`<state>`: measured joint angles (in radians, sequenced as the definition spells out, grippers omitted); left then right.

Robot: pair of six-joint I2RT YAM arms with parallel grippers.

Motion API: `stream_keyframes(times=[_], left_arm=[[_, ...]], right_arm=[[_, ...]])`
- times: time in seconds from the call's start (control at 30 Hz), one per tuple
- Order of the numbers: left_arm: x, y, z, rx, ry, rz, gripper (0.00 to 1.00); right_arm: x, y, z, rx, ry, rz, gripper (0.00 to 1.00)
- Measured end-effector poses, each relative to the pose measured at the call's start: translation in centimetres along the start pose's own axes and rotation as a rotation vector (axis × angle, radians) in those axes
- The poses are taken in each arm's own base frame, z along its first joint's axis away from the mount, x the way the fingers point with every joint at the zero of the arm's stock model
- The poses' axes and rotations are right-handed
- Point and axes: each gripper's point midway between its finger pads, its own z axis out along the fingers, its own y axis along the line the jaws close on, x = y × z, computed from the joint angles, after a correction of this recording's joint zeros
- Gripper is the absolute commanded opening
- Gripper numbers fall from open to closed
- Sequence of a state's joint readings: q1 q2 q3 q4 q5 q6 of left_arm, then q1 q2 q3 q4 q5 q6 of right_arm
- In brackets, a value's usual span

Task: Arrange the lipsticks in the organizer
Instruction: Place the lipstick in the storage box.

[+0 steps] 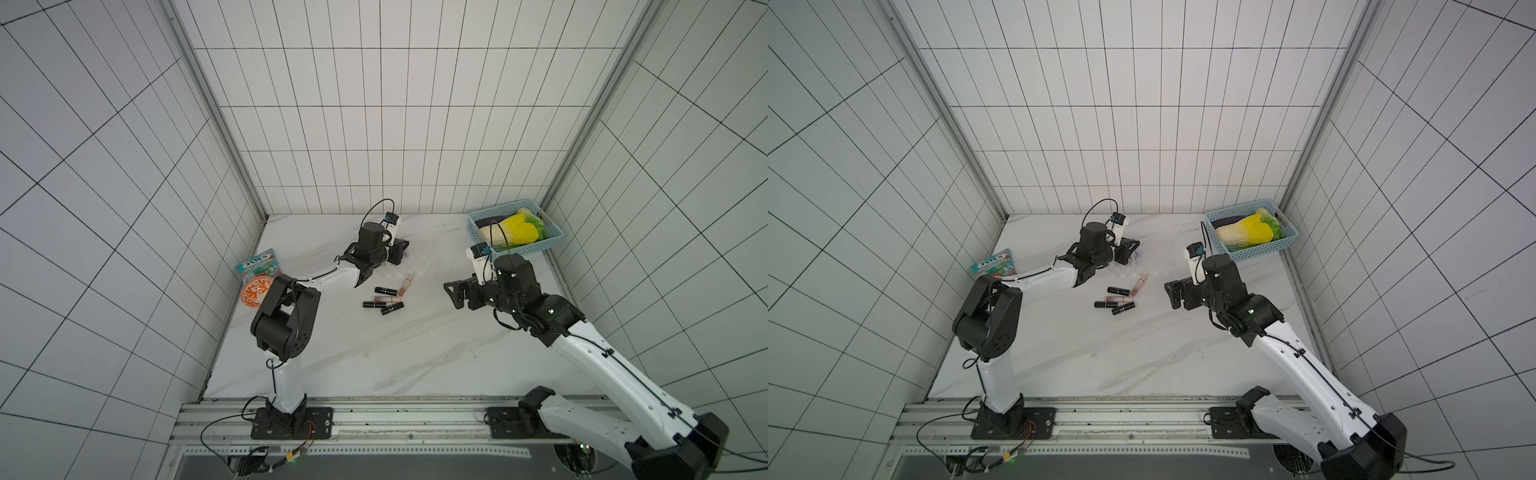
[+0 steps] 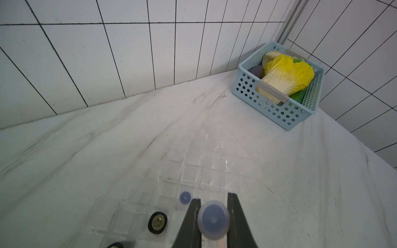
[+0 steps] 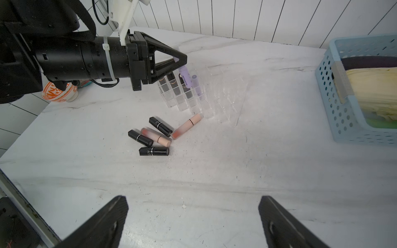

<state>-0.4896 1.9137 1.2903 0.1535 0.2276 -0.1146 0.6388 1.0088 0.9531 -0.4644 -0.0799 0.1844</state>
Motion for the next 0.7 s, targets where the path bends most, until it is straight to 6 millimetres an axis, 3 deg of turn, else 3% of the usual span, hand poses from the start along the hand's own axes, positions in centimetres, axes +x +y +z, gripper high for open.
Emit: stream_keyframes(times=[0.4, 0.7], left_arm=[[-0.2, 0.6, 3.7, 0.001, -0.017, 0.001, 0.14], [-0.6, -0.3, 4.4, 0.018, -0.025, 0.01, 0.14]], right_arm=[[0.8, -0.4, 0.5, -0.005, 0.011, 0.017, 0.99], [1.7, -0.9, 0.8, 0.0, 0.03, 0.028, 0.99]])
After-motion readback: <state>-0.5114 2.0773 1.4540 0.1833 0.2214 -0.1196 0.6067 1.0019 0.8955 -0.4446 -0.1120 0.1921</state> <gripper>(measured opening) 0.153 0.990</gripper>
